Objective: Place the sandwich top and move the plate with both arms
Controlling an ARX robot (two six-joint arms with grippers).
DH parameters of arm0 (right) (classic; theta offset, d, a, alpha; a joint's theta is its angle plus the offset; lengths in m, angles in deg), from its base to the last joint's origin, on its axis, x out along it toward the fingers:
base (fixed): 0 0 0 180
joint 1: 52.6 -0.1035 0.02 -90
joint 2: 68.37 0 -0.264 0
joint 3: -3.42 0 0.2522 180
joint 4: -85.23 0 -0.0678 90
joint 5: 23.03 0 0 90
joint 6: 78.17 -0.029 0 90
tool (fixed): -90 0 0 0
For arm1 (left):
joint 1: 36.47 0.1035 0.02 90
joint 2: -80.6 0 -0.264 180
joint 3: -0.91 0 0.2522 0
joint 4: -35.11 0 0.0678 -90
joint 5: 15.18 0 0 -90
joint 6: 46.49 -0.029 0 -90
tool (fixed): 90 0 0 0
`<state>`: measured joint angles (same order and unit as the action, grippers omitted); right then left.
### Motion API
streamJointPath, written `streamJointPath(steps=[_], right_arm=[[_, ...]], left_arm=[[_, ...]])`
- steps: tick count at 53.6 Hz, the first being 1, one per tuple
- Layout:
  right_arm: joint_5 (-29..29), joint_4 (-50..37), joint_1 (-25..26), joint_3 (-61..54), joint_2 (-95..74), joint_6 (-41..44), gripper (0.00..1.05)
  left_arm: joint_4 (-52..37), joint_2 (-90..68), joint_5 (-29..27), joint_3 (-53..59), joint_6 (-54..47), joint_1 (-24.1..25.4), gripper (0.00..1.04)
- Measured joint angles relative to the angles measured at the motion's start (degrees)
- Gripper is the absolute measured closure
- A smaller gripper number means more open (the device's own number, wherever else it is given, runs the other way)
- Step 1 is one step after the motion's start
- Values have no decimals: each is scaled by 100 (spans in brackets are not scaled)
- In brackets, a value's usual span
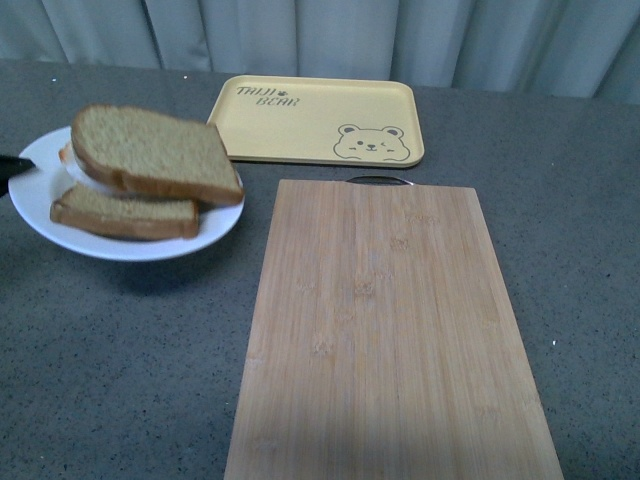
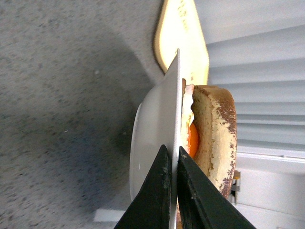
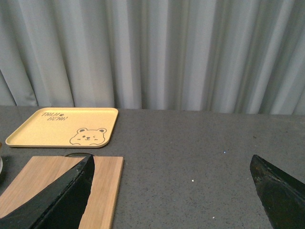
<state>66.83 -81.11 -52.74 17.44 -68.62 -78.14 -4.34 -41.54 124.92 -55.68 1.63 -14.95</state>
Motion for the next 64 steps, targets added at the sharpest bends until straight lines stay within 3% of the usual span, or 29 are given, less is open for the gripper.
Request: streamJointPath(steps=[13, 26, 40, 64], right_arm=[[0, 0, 0, 0, 0, 0, 9], [0, 0, 0, 0, 0, 0, 9], [0, 0, 0, 0, 0, 0, 9], [0, 0, 0, 0, 0, 0, 9]], left_arm=[[-1189, -120, -153, -35, 1344, -402, 101], [-1488, -525, -1021, -730, 2450, -1200, 101], [-601, -1307, -1937, -2396, 3235, -2306, 101], [765, -2288, -2570, -4168, 3320, -2557, 101]])
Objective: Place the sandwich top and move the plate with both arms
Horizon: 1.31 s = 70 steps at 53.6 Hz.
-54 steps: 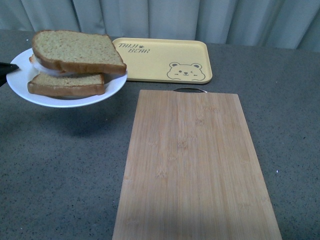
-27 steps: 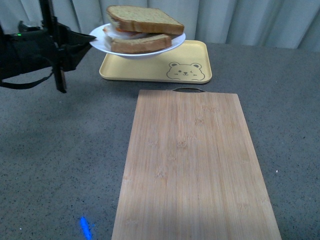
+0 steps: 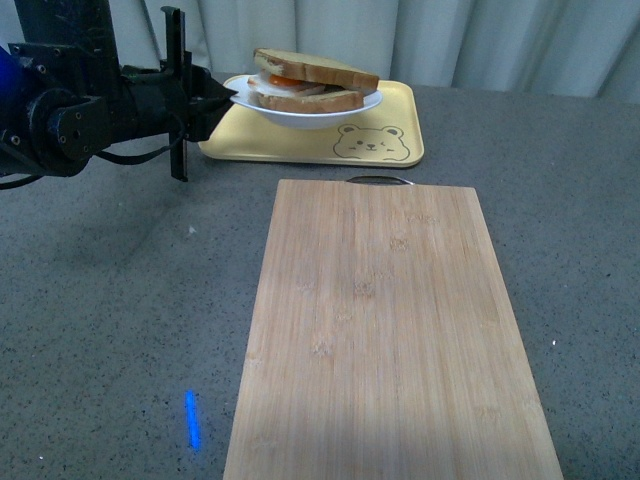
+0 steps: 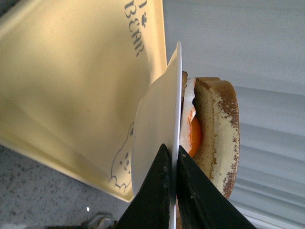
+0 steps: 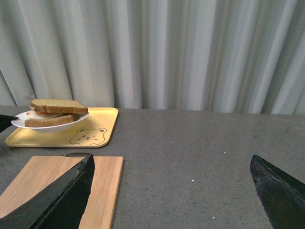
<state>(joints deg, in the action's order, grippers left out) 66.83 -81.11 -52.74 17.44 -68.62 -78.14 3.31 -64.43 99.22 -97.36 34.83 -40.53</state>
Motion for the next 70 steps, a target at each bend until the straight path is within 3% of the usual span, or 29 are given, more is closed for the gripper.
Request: streamJointPath(steps=[24, 44, 56, 62, 66, 70], right_arm=[[0, 0, 0, 0, 0, 0, 9], [0, 0, 0, 0, 0, 0, 9], [0, 0, 0, 0, 0, 0, 9], [0, 0, 0, 0, 0, 0, 9], [-2, 0, 0, 0, 0, 0, 9], [2, 0, 0, 0, 0, 0, 9]], left_arm=[[892, -411, 22, -684, -660, -7, 99], [837, 109, 136, 122, -892, 214, 40], [918, 1165, 114, 1340, -1451, 365, 5], [990, 1849, -396, 2312, -2288, 409, 7], [-1521, 1880, -1947, 3305, -4319, 391, 25], [-2793, 2085, -2393, 4030, -5744, 393, 36]])
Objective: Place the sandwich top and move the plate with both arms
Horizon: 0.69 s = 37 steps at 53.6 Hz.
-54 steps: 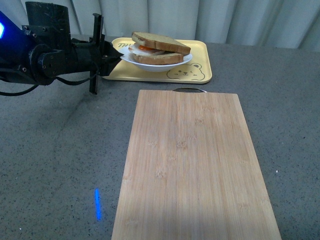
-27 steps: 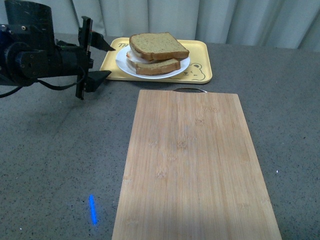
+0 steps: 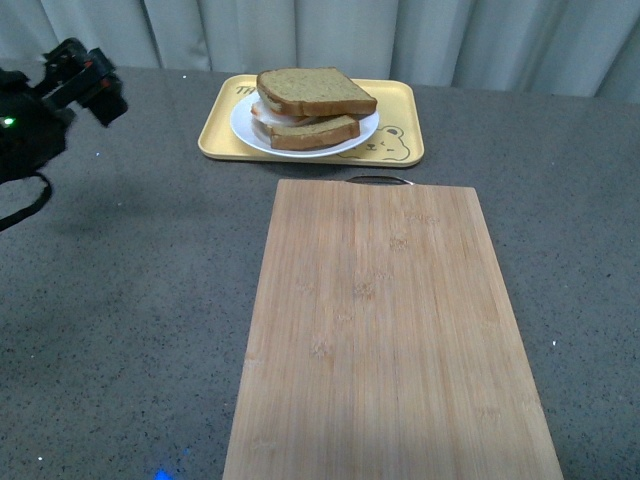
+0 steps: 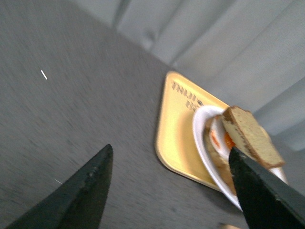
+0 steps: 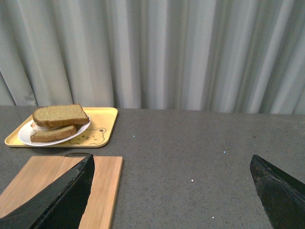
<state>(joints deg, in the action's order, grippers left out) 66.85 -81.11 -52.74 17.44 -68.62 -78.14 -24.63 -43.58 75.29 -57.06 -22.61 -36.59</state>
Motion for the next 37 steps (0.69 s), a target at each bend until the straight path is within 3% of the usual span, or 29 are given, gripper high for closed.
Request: streamJointPath(steps=[6, 21, 26, 31, 37], right_arm=[[0, 0, 0, 0, 0, 0, 9], [-2, 0, 0, 0, 0, 0, 9], [-4, 0, 0, 0, 0, 0, 9], [-2, 2, 11, 0, -9, 0, 9], [-2, 7, 9, 0, 4, 0, 9]], left_arm=[[-603, 573, -35, 595, -1305, 7, 55], [-658, 861, -31, 879, -1421, 0, 100], [-629, 1128, -37, 1228, -1602, 0, 101], [-498, 2409, -37, 2518, -1998, 4, 101], [-317, 3563, -37, 3270, -2190, 2, 101]])
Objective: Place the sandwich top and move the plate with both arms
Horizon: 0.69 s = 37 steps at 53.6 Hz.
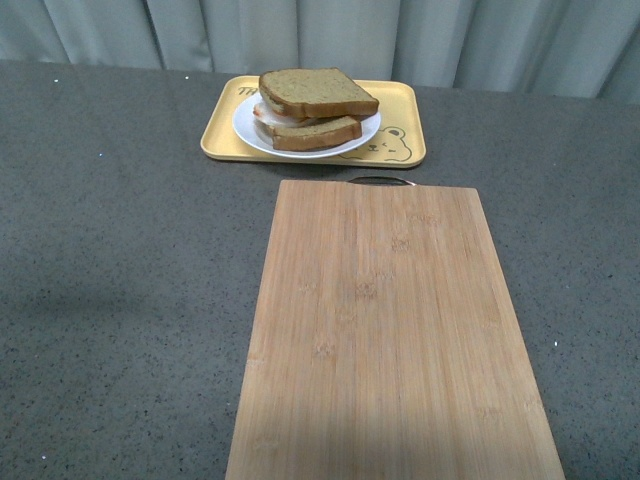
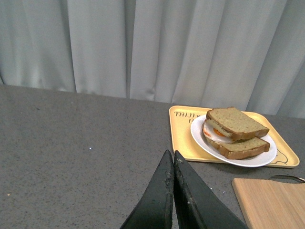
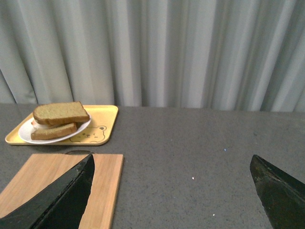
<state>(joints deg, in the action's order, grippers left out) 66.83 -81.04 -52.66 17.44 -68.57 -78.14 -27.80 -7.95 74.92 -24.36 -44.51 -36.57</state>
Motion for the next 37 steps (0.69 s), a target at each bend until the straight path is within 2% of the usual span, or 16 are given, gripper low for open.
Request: streamJointPath(steps=[18, 26, 37], right_arm=[[0, 0, 2, 2, -4, 0, 9], [0, 0, 2, 2, -4, 0, 9], [0, 0, 2, 2, -4, 0, 9]], left_arm=[[1067, 1755, -2, 748, -114, 2, 101], [2337, 3036, -2, 822, -136, 0, 101], [3045, 3987, -9, 970, -146, 2, 101]])
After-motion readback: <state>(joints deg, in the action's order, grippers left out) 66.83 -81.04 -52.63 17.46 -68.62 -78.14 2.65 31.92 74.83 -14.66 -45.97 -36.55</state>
